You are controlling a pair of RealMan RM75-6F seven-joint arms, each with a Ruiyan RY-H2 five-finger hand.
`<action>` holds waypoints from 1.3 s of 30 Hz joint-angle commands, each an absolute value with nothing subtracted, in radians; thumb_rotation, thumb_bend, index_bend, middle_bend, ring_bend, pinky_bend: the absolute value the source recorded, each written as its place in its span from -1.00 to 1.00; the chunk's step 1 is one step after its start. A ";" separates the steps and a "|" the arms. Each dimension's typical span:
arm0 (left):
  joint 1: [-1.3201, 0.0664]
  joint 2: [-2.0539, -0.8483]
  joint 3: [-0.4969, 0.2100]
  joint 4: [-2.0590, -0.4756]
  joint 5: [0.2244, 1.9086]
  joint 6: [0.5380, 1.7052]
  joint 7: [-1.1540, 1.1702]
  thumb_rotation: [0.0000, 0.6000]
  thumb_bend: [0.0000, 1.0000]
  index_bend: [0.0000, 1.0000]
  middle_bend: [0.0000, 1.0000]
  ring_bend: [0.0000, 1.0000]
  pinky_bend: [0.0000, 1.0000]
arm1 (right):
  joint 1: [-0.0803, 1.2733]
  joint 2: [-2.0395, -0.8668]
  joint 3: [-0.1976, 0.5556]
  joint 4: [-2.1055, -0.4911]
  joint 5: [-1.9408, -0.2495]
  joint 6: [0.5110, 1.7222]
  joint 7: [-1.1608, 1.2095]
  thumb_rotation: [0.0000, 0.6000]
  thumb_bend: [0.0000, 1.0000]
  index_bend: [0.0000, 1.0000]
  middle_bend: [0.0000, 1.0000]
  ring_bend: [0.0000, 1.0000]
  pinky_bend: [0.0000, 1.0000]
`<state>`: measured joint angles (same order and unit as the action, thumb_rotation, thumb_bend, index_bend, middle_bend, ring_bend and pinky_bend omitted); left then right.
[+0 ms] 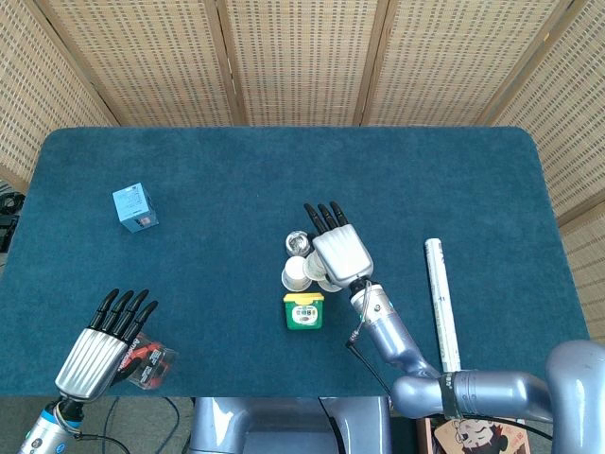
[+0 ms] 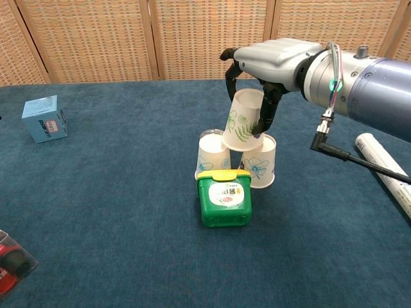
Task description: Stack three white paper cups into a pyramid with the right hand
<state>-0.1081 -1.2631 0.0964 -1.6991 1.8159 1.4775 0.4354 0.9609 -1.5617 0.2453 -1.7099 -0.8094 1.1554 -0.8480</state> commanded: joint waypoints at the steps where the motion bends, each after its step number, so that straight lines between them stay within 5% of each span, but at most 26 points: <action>1: -0.108 -1.263 0.098 -1.701 1.818 1.476 0.438 1.00 -0.59 -1.00 -1.00 -1.00 -1.00 | 0.963 -1.565 0.240 -1.710 -0.814 1.158 -0.851 1.00 -0.74 0.03 -1.00 -1.00 -1.00; 13: -0.101 -1.260 0.098 -1.707 1.828 1.485 0.442 1.00 -0.59 -1.00 -1.00 -1.00 -1.00 | 0.974 -1.586 0.238 -1.691 -0.818 1.160 -0.845 1.00 -0.74 0.01 -1.00 -1.00 -1.00; 21: -0.100 -1.259 0.097 -1.706 1.830 1.485 0.440 1.00 -0.59 -1.00 -1.00 -1.00 -1.00 | 0.976 -1.581 0.226 -1.693 -0.806 1.155 -0.858 1.00 -0.74 -0.27 -1.00 -1.00 -1.00; 29: -0.097 -1.258 0.097 -1.708 1.835 1.489 0.440 1.00 -0.59 -1.00 -1.00 -1.00 -1.00 | 0.973 -1.558 0.222 -1.719 -0.802 1.175 -0.878 1.00 -0.74 -0.31 -1.00 -1.00 -1.00; 39: -0.095 -1.256 0.096 -1.708 1.839 1.492 0.438 1.00 -0.59 -1.00 -1.00 -1.00 -1.00 | 0.955 -1.423 0.226 -1.859 -0.698 1.238 -0.979 1.00 -0.74 -0.80 -1.00 -1.00 -1.00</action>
